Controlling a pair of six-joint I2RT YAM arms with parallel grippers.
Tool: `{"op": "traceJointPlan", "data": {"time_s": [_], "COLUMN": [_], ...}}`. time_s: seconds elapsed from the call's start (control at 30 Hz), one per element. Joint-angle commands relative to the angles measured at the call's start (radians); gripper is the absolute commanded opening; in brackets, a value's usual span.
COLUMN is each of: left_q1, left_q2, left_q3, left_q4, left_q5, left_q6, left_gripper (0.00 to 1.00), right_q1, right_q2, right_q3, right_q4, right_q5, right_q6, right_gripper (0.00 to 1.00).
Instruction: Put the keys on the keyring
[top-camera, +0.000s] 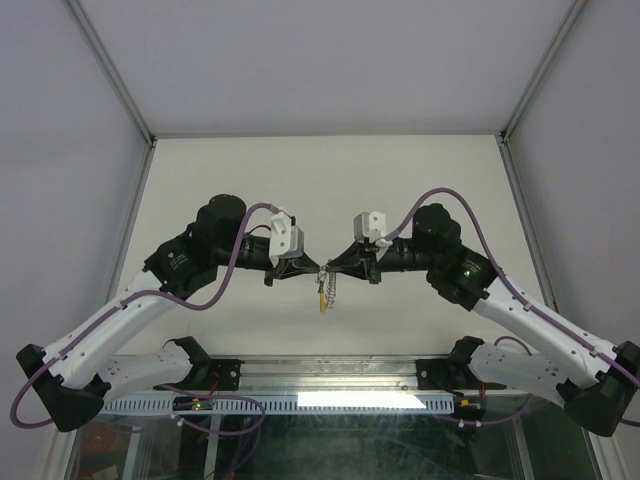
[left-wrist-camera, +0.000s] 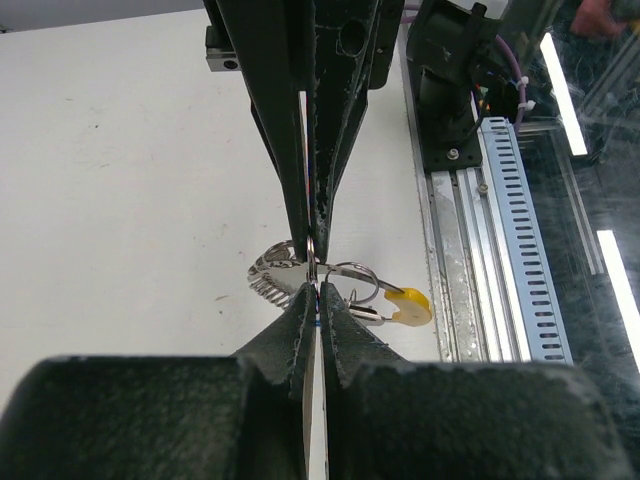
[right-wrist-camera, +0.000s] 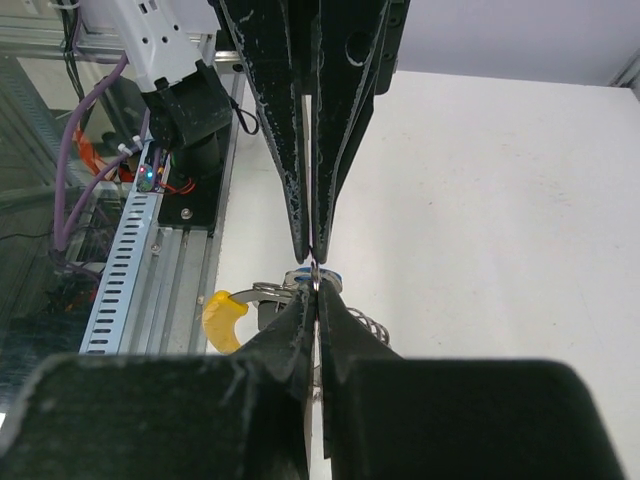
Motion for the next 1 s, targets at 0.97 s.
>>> {"op": "traceJointPlan", "data": {"time_s": [0.97], "left_q1": [-0.006], "left_q2": [-0.146], "left_q3": [-0.136], "left_q4": [0.3], "left_q5": [-0.083], "left_q6": [-0.188], "left_gripper": [0.29], "right_q1": [0.001], "right_q2": [-0.115], "right_q3": [-0.179], "right_q4": [0.534], "right_q5": [0.092], "right_q6": [0.219], "right_gripper": [0.0]}}
